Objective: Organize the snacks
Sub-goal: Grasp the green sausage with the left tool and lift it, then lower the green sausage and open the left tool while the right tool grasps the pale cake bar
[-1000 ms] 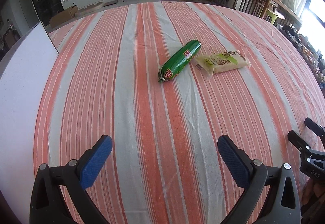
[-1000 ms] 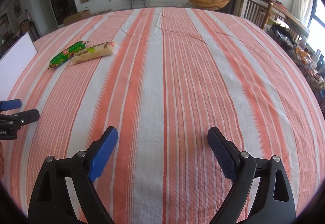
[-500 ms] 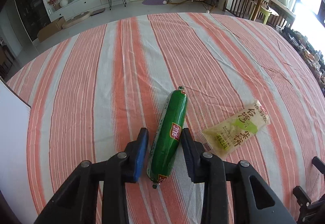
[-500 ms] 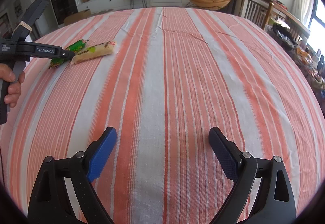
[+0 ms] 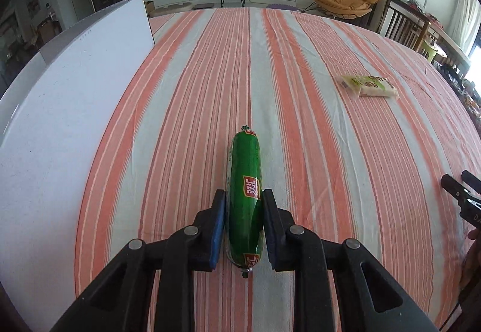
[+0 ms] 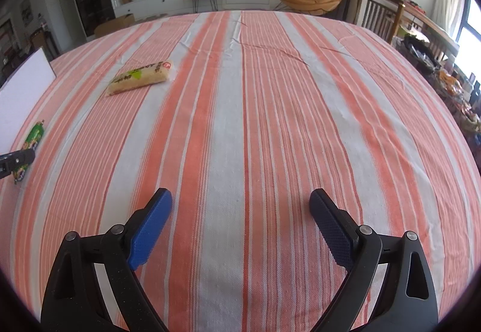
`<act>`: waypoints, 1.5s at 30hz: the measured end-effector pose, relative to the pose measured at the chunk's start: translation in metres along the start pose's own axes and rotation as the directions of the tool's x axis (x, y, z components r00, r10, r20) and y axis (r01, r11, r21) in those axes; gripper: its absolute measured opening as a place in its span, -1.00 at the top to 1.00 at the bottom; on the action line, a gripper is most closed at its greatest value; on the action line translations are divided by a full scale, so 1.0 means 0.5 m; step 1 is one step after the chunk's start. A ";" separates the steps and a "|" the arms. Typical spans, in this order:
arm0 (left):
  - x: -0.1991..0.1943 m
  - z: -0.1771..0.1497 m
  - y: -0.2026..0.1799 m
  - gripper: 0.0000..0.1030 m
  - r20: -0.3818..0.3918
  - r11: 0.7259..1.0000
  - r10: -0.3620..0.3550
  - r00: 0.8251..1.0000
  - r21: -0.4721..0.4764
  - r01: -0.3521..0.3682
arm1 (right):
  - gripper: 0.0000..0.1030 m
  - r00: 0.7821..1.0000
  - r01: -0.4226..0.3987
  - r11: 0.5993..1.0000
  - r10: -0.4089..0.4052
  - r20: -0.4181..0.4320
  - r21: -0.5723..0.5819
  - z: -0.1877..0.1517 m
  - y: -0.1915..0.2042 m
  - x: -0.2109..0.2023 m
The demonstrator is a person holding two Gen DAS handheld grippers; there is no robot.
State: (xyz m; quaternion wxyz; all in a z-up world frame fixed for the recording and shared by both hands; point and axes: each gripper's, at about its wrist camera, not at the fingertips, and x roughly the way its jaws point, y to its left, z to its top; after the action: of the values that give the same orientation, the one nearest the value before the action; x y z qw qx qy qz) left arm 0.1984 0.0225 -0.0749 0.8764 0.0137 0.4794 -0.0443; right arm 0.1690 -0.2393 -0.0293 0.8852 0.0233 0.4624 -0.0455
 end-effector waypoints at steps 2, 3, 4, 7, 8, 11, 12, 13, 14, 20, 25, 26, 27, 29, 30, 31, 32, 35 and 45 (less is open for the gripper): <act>-0.005 -0.022 0.009 -0.09 0.025 1.000 0.018 1.000 0.001 -0.018 | -0.85 1.000 0.000 1.000 0.000 0.000 0.000 0.000 0.000 0.000; -0.003 -0.026 0.017 -0.61 0.036 1.000 0.031 0.999 -0.007 -0.031 | -0.85 1.000 0.000 1.000 0.000 0.000 0.000 0.000 0.000 0.000; -0.002 -0.029 0.026 -0.76 0.055 0.999 0.042 0.998 -0.020 -0.041 | -0.85 1.000 0.000 1.000 0.000 0.000 0.000 0.000 0.000 0.000; 0.011 -0.039 0.050 -0.84 0.065 0.997 0.062 0.996 -0.038 -0.060 | -0.85 1.000 0.000 1.000 0.000 0.000 0.000 0.000 0.000 0.000; 0.016 -0.035 0.057 -0.88 0.054 0.997 0.057 0.997 -0.057 -0.053 | -0.85 1.000 0.000 1.000 0.000 0.000 0.000 0.000 0.000 0.000; 0.024 -0.032 0.064 -1.00 0.049 0.996 0.061 0.997 -0.064 -0.058 | -0.85 1.000 -0.002 1.000 0.002 0.000 0.001 -0.001 0.001 0.000; 0.024 -0.031 0.065 -1.00 0.049 0.996 0.060 0.997 -0.064 -0.057 | -0.85 1.000 -0.002 1.000 0.002 0.000 0.001 -0.001 0.001 0.000; 0.025 -0.033 0.067 -1.00 0.050 0.996 0.058 0.997 -0.065 -0.055 | -0.85 1.000 -0.002 1.000 0.002 0.000 0.000 -0.001 0.003 0.000; 0.026 -0.032 0.067 -1.00 0.050 0.996 0.058 0.997 -0.064 -0.055 | -0.85 1.000 -0.001 1.000 0.001 -0.001 0.000 -0.001 0.002 0.001; 0.026 -0.032 0.063 -1.00 0.050 0.996 0.060 0.997 -0.064 -0.057 | -0.82 0.990 -0.102 0.983 0.115 -0.080 0.155 0.037 0.020 -0.013; 0.025 -0.032 0.064 -1.00 0.050 0.996 0.060 0.997 -0.064 -0.057 | -0.77 0.921 -0.256 0.879 0.349 -0.176 0.402 0.128 0.095 0.057; 0.025 -0.033 0.064 -1.00 0.050 0.996 0.060 0.997 -0.064 -0.056 | -0.77 0.925 -0.230 0.874 0.333 -0.183 0.429 0.150 0.110 0.084; 0.025 -0.033 0.064 -1.00 0.050 0.996 0.060 0.997 -0.064 -0.056 | -0.79 0.941 -0.194 0.876 0.294 -0.169 0.441 0.174 0.123 0.100; 0.025 -0.032 0.063 -1.00 0.050 0.996 0.060 0.997 -0.064 -0.056 | -0.78 0.955 -0.161 0.860 0.260 -0.145 0.483 0.216 0.147 0.136; 0.025 -0.032 0.063 -1.00 0.050 0.996 0.060 0.997 -0.064 -0.057 | -0.78 0.960 -0.152 0.856 0.247 -0.133 0.495 0.234 0.158 0.150; 0.025 -0.032 0.063 -1.00 0.050 0.996 0.060 0.997 -0.064 -0.056 | -0.78 0.967 -0.135 0.861 0.223 -0.125 0.490 0.251 0.173 0.164; 0.025 -0.032 0.063 -1.00 0.050 0.996 0.059 0.997 -0.064 -0.056 | -0.76 0.974 -0.113 0.878 0.191 -0.123 0.464 0.268 0.191 0.176; 0.025 -0.032 0.064 -1.00 0.050 0.996 0.059 0.997 -0.064 -0.056 | -0.49 0.991 0.001 0.959 0.037 -0.126 0.283 0.296 0.252 0.197; 0.026 -0.032 0.064 -1.00 0.050 0.996 0.059 0.997 -0.064 -0.056 | 0.40 0.988 -0.150 0.957 0.138 -0.068 -0.247 0.172 0.245 0.115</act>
State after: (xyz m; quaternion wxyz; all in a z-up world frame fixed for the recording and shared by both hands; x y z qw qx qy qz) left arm 0.1947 0.0546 -0.0949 0.8894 -0.0010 0.4572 -0.0044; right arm 0.2844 -0.1278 -0.0273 0.8700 -0.0543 0.4838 0.0786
